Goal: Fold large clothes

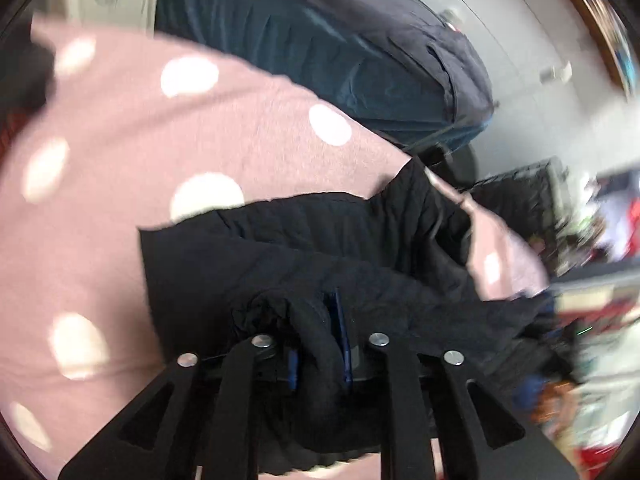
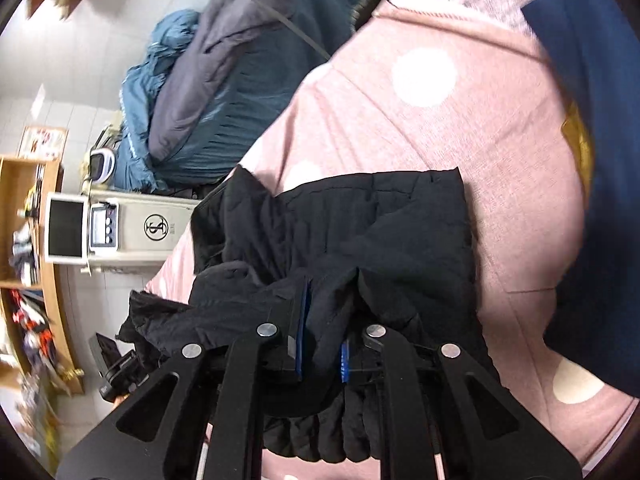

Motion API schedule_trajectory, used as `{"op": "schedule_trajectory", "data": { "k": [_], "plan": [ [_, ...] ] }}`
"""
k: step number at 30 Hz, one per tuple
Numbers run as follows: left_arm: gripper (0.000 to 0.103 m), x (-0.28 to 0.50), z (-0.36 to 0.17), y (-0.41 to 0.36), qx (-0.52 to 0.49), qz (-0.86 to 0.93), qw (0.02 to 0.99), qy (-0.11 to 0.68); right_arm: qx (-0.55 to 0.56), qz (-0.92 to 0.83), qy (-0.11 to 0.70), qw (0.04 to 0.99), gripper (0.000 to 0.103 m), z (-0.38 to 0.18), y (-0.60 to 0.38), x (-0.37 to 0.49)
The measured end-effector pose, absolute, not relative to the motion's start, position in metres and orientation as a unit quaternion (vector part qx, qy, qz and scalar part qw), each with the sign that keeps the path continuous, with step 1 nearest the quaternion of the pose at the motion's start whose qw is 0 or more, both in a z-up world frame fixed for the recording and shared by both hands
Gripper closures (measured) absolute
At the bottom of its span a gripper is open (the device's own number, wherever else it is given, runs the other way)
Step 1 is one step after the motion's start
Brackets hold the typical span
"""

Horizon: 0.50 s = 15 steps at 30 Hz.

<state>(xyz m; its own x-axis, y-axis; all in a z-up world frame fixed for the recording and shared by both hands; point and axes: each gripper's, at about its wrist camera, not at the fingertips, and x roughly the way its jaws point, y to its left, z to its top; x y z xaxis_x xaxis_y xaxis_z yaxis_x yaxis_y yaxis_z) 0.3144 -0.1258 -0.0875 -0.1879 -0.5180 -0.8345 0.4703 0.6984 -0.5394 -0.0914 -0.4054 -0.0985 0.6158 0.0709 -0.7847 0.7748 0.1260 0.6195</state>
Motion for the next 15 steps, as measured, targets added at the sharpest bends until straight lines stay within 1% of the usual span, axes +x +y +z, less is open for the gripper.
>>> {"op": "schedule_trajectory", "data": {
  "k": [1,2,4,6,8,9,10,11,12,13,14,15],
  "plan": [
    [0.08,0.321,-0.09,-0.121,-0.05,-0.389,0.621,0.679,0.611,-0.265,0.35,0.659,0.09,-0.103,-0.409,-0.09],
    [0.077,0.328,-0.091,-0.113,-0.092,-0.392,0.602,0.689,0.617,-0.265,0.352,0.652,0.09,-0.109,-0.412,-0.087],
    [0.069,0.337,-0.089,-0.1,-0.135,-0.397,0.588,0.692,0.626,-0.263,0.354,0.643,0.09,-0.117,-0.419,-0.081],
    [0.063,0.341,-0.083,-0.09,-0.149,-0.401,0.588,0.686,0.639,-0.26,0.358,0.63,0.09,-0.128,-0.428,-0.076],
    [0.053,0.344,-0.078,-0.079,-0.15,-0.393,0.602,0.679,0.659,-0.257,0.36,0.609,0.089,-0.141,-0.435,-0.072],
    [0.03,0.346,-0.074,-0.072,-0.14,-0.376,0.627,0.668,0.668,-0.255,0.362,0.598,0.086,-0.147,-0.438,-0.071],
    [0.012,0.348,-0.067,-0.063,-0.126,-0.349,0.661,0.652,0.685,-0.253,0.362,0.579,0.083,-0.156,-0.442,-0.07],
    [0.011,0.351,-0.059,-0.05,-0.125,-0.326,0.696,0.627,0.7,-0.249,0.355,0.567,0.076,-0.161,-0.444,-0.072],
    [0.01,0.353,-0.056,-0.041,-0.138,-0.32,0.709,0.613,0.723,-0.242,0.336,0.553,0.071,-0.167,-0.446,-0.075],
    [0.01,0.355,-0.055,-0.034,-0.152,-0.317,0.709,0.611,0.745,-0.232,0.314,0.54,0.061,-0.171,-0.448,-0.078],
    [0.01,0.355,-0.057,-0.027,-0.161,-0.312,0.706,0.616,0.767,-0.22,0.287,0.53,0.048,-0.172,-0.448,-0.083],
    [0.01,0.353,-0.058,-0.026,-0.155,-0.308,0.705,0.62,0.785,-0.208,0.258,0.523,0.041,-0.172,-0.448,-0.087]
  ]
}}
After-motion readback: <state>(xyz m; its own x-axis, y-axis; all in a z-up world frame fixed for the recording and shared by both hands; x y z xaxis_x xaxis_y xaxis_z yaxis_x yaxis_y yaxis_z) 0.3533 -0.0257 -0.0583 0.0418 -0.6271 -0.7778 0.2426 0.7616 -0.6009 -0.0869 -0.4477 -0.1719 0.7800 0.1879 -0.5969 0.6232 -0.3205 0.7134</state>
